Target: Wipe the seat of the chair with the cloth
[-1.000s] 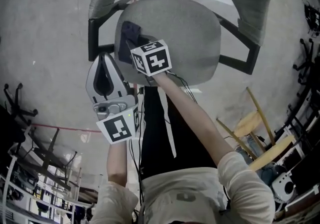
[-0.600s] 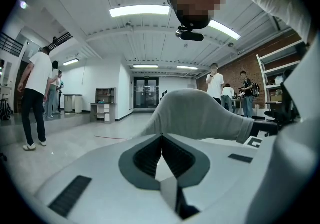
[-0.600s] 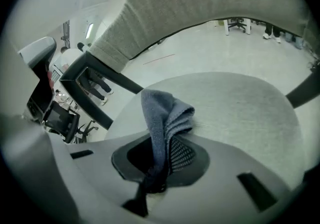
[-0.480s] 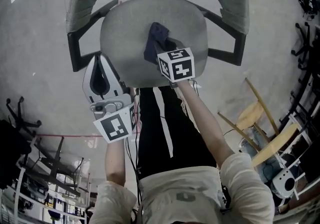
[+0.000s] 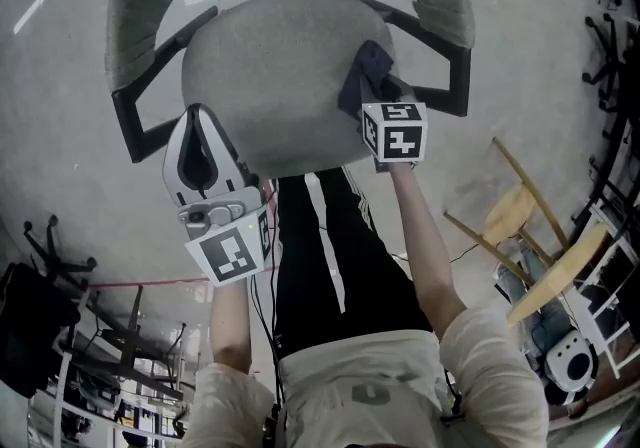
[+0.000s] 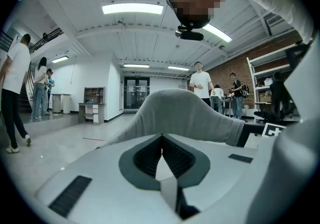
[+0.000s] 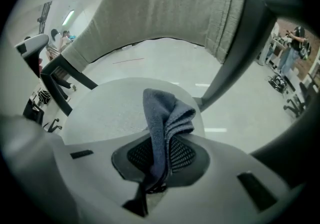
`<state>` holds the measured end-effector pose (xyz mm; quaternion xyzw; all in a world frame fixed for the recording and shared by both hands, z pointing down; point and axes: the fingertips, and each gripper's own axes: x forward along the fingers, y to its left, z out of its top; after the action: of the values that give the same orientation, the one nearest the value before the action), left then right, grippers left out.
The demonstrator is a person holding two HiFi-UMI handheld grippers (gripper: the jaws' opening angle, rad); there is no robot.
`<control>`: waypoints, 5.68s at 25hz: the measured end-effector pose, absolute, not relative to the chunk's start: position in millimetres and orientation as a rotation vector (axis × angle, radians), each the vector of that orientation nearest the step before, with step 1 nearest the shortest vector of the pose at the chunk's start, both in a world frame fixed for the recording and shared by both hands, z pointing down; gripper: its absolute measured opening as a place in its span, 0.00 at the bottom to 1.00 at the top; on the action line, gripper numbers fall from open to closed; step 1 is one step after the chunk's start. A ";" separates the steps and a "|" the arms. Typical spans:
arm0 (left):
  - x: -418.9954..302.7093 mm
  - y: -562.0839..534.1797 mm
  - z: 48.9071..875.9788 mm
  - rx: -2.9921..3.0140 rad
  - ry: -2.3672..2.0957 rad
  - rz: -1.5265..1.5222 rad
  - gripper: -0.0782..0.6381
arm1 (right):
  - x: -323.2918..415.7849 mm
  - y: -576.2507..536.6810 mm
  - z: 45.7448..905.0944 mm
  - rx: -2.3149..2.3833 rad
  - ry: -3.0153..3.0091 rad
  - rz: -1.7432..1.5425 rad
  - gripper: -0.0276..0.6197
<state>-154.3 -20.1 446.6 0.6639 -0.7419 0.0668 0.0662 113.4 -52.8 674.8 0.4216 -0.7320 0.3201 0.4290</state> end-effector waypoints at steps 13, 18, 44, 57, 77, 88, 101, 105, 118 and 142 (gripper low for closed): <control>-145.5 -22.3 447.9 2.046 -2.202 0.221 0.13 | 146.9 -63.2 671.0 1.189 -1.637 0.584 0.12; -148.3 -21.7 447.5 2.042 -2.207 0.222 0.13 | 150.8 -64.8 670.5 1.223 -1.606 0.598 0.12; -202.4 19.7 405.2 1.947 -2.353 0.209 0.13 | -35.3 -31.1 496.2 0.921 -2.237 0.685 0.12; -269.1 98.8 413.5 1.682 -2.484 0.236 0.13 | -175.4 135.1 606.7 0.387 -2.109 1.062 0.12; -257.0 105.5 422.4 1.667 -2.463 0.243 0.13 | -109.9 142.7 674.7 0.490 -1.957 0.957 0.12; -186.5 45.1 420.7 1.889 -2.320 0.245 0.13 | 32.2 97.9 677.2 0.693 -1.871 0.881 0.12; -103.5 -3.9 425.7 2.121 -2.123 0.315 0.13 | 152.5 72.7 683.0 0.911 -1.761 0.902 0.12; -83.7 -18.1 424.7 2.162 -2.090 0.300 0.13 | 173.0 68.3 681.8 0.952 -1.744 0.916 0.12; -57.4 -27.7 428.0 2.216 -2.026 0.317 0.13 | 234.5 59.9 691.1 0.988 -1.672 0.812 0.12; -83.1 -37.6 248.3 2.157 -2.220 0.014 0.13 | 108.3 -68.3 433.1 1.211 -2.138 0.616 0.12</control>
<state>-83.1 -37.6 248.3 0.6967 -0.7170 0.0046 0.0230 108.3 -68.3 433.1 0.4563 -0.8051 0.2321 0.2995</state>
